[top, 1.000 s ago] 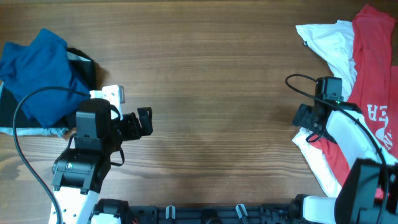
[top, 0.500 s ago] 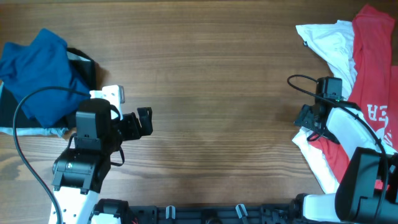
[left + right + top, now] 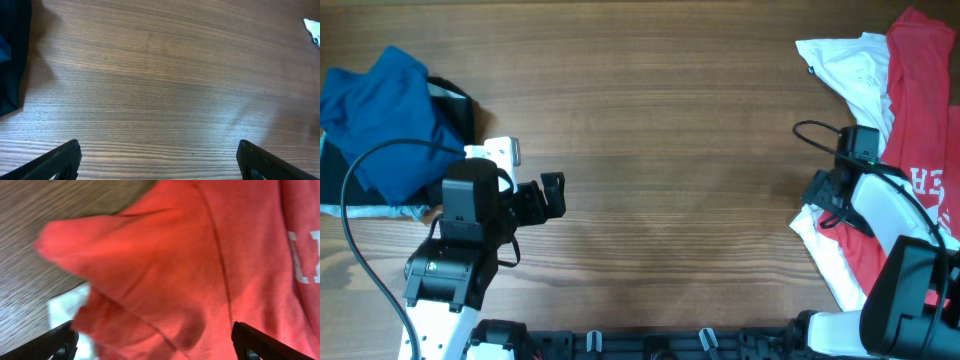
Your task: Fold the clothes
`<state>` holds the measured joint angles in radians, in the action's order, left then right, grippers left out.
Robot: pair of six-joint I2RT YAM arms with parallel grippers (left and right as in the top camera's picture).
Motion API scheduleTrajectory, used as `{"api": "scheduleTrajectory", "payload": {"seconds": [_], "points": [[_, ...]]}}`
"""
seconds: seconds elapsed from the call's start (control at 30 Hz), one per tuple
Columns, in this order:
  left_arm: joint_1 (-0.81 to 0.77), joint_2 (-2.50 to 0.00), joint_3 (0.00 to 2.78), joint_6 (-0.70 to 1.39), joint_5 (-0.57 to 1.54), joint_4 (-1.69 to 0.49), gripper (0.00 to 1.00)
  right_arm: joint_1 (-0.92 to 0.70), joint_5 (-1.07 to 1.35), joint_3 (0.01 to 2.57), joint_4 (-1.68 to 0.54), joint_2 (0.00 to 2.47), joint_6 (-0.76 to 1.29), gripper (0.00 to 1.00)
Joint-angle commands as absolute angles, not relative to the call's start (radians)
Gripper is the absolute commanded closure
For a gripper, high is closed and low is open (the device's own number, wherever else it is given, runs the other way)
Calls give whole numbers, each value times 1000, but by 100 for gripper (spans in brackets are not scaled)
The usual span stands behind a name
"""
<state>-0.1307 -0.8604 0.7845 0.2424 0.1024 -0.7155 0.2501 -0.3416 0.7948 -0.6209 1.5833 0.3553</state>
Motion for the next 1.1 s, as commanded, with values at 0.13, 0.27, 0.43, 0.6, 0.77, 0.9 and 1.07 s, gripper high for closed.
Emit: {"api": "scheduleTrajectory", "payload": {"seconds": [0.13, 0.27, 0.43, 0.6, 0.77, 0.9, 1.07], "points": [[-126, -864, 803, 241, 114, -715, 0, 268, -340, 809, -621, 1594, 377, 1], [-126, -864, 803, 241, 114, -715, 0, 268, -340, 809, -623, 1594, 377, 15], [-126, -864, 803, 241, 114, -715, 0, 268, -340, 809, -636, 1594, 377, 42], [-126, -864, 803, 241, 115, -715, 0, 268, -340, 809, -632, 1594, 377, 34], [-126, -864, 803, 241, 115, -715, 0, 268, -340, 790, -605, 1594, 377, 32], [-126, -864, 803, 241, 114, -715, 0, 268, -340, 751, -564, 1597, 377, 33], [-126, -864, 803, 241, 114, -715, 0, 268, -340, 727, -532, 1597, 377, 36]]}}
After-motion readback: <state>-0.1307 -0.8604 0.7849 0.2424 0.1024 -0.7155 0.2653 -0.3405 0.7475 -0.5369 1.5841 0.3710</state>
